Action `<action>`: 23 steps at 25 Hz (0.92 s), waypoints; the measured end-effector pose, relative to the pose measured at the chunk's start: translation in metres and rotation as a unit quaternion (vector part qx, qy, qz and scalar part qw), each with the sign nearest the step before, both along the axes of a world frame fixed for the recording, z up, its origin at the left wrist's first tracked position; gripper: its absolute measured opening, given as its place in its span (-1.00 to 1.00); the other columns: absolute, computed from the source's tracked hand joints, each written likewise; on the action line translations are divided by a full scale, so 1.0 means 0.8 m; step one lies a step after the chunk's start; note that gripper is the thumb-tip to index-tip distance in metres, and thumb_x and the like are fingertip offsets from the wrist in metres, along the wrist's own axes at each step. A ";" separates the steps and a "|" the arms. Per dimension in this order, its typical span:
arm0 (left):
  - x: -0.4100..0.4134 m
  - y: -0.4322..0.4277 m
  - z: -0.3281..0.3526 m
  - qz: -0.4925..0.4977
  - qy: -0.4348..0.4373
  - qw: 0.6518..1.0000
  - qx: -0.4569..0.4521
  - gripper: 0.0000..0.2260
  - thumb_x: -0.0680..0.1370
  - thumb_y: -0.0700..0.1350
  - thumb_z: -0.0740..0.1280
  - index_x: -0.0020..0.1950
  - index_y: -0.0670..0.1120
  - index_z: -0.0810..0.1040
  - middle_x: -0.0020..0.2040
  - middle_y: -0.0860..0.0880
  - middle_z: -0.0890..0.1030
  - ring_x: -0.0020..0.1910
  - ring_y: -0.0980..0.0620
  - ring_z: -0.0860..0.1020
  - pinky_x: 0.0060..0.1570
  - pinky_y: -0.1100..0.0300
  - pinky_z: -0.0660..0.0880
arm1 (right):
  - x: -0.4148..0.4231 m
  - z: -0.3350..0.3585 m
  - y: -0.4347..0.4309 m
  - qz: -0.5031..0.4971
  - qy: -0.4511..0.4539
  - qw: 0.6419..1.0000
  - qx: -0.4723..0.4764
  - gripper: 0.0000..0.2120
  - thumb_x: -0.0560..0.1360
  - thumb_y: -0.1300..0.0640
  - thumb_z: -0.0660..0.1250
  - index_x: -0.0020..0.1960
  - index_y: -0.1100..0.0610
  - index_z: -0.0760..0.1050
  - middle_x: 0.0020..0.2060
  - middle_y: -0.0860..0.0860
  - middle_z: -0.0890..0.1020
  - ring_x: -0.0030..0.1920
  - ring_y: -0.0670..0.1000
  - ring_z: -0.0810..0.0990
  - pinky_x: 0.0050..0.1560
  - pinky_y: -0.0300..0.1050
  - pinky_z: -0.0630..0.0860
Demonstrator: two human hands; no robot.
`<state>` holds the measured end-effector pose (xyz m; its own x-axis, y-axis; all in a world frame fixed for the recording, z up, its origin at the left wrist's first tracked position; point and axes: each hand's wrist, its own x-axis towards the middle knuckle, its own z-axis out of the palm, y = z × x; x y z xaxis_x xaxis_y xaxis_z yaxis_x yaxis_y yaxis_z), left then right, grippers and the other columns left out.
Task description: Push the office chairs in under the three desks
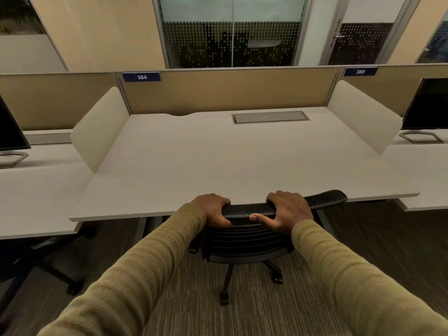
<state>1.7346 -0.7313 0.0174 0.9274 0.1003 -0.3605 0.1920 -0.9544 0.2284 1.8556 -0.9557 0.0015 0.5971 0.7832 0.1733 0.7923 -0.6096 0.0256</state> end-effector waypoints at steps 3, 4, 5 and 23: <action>0.012 0.014 -0.005 0.001 0.011 1.000 0.004 -0.49 0.44 0.19 0.45 0.30 -0.01 0.51 0.16 -0.05 0.60 0.09 -0.08 0.56 0.11 0.02 0.52 | 0.006 -0.008 0.010 -0.008 0.000 1.000 0.001 -0.13 0.29 -0.69 -0.16 -0.01 0.02 0.47 -0.22 -0.02 0.50 -0.24 0.03 0.44 -0.12 0.01 0.44; 0.013 0.015 -0.008 -0.003 0.016 1.000 0.006 -0.48 0.43 0.20 0.45 0.31 0.00 0.51 0.17 -0.04 0.59 0.09 -0.08 0.56 0.12 0.02 0.52 | 0.007 -0.012 0.011 -0.009 -0.002 1.000 0.004 -0.13 0.29 -0.69 -0.15 -0.01 0.02 0.48 -0.22 -0.03 0.50 -0.24 0.04 0.44 -0.13 0.01 0.44; 0.013 0.016 -0.011 -0.002 0.012 1.000 0.007 -0.47 0.42 0.21 0.45 0.31 0.00 0.51 0.16 -0.03 0.59 0.09 -0.07 0.55 0.11 0.02 0.52 | 0.007 -0.015 0.010 -0.009 -0.003 1.000 0.006 -0.13 0.29 -0.69 -0.15 -0.01 0.02 0.48 -0.23 -0.03 0.50 -0.25 0.04 0.44 -0.13 0.01 0.44; -0.136 -0.098 -0.089 0.170 -0.268 0.939 0.129 -0.02 0.47 0.29 0.29 0.62 0.08 -0.32 0.62 -0.06 -0.37 0.59 -0.17 -0.33 0.56 -0.21 -0.17 | -0.134 -0.066 -0.082 -0.049 0.056 0.996 0.049 -0.10 0.50 -0.46 -0.03 0.59 -0.01 -0.33 0.57 0.08 -0.34 0.56 0.12 -0.33 0.54 0.20 -0.23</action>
